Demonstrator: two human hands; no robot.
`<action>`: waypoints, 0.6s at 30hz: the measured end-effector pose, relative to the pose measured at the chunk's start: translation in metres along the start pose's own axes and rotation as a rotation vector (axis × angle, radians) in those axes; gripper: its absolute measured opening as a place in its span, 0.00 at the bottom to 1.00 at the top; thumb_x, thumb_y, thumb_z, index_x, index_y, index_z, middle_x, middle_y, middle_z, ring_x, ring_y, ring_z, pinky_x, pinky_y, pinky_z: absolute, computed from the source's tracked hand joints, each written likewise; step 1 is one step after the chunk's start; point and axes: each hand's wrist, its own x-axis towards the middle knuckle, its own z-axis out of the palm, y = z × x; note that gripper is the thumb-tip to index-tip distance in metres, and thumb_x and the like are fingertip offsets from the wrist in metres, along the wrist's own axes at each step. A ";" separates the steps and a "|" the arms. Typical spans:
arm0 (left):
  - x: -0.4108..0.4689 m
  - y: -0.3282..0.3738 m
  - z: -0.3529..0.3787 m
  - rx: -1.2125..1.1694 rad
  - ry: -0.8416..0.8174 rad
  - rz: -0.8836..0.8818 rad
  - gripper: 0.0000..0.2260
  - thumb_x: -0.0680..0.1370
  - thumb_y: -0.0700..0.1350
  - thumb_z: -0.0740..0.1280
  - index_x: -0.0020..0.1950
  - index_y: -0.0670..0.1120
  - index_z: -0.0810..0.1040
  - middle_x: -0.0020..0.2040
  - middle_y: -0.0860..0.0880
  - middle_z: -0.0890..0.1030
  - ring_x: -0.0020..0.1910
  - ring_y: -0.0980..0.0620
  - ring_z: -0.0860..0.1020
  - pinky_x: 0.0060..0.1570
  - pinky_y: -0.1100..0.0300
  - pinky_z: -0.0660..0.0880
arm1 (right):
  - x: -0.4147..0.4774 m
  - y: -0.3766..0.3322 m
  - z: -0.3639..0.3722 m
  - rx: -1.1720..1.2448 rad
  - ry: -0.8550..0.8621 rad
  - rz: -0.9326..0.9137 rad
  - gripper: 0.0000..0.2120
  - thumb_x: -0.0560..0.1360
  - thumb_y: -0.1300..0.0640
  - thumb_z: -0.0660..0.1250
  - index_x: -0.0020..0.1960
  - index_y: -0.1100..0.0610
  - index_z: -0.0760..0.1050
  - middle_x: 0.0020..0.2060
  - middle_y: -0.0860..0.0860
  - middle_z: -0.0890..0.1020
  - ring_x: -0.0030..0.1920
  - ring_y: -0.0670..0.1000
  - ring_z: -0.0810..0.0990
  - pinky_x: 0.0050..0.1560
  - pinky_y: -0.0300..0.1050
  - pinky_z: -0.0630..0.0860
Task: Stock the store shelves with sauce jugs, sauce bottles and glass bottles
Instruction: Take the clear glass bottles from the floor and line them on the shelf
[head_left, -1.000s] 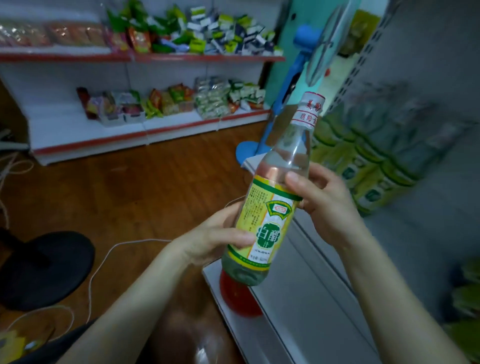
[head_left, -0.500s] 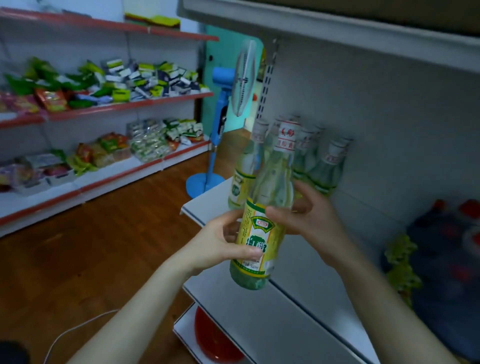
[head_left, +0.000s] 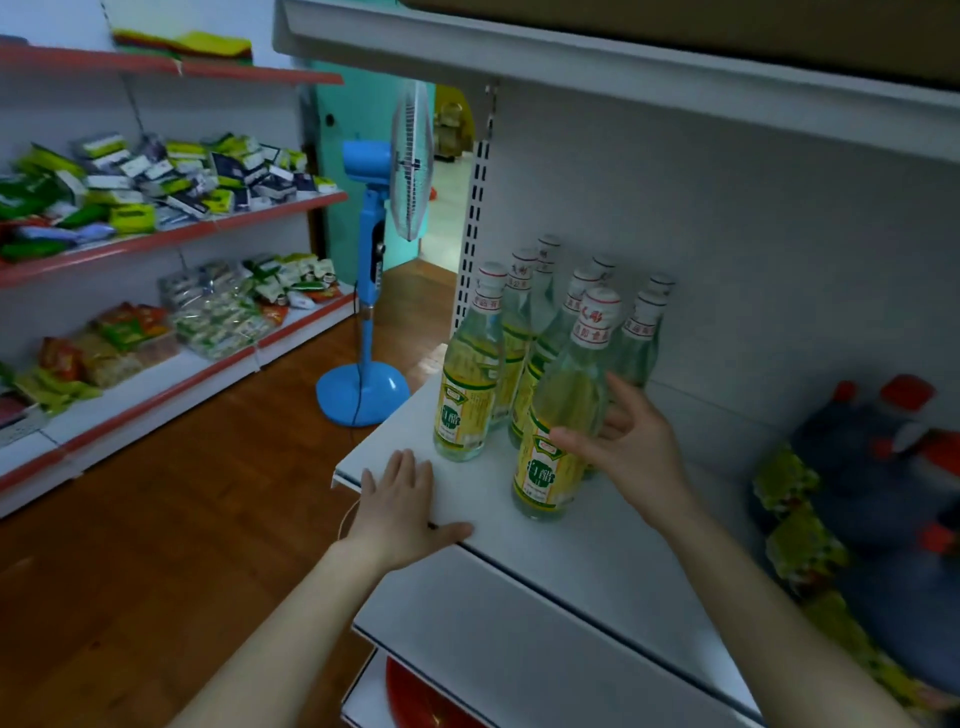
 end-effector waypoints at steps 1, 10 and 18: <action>0.002 -0.002 0.003 0.010 -0.025 0.005 0.46 0.70 0.72 0.51 0.76 0.43 0.45 0.77 0.40 0.43 0.76 0.43 0.41 0.72 0.39 0.44 | 0.002 0.002 0.003 -0.006 0.003 0.011 0.35 0.65 0.68 0.74 0.61 0.43 0.62 0.41 0.40 0.77 0.37 0.31 0.79 0.36 0.24 0.72; 0.007 -0.008 0.010 0.046 -0.056 0.057 0.62 0.50 0.78 0.25 0.76 0.42 0.42 0.76 0.39 0.40 0.75 0.41 0.37 0.71 0.38 0.42 | 0.015 0.029 0.022 -0.024 0.017 0.014 0.37 0.64 0.65 0.75 0.70 0.55 0.64 0.50 0.43 0.77 0.44 0.30 0.73 0.39 0.20 0.69; 0.008 -0.010 0.015 0.028 -0.033 0.062 0.63 0.49 0.78 0.23 0.76 0.42 0.41 0.76 0.39 0.39 0.75 0.42 0.36 0.71 0.39 0.40 | 0.001 0.069 0.031 -0.092 0.032 0.051 0.40 0.61 0.60 0.78 0.68 0.55 0.64 0.59 0.45 0.77 0.59 0.41 0.76 0.59 0.37 0.72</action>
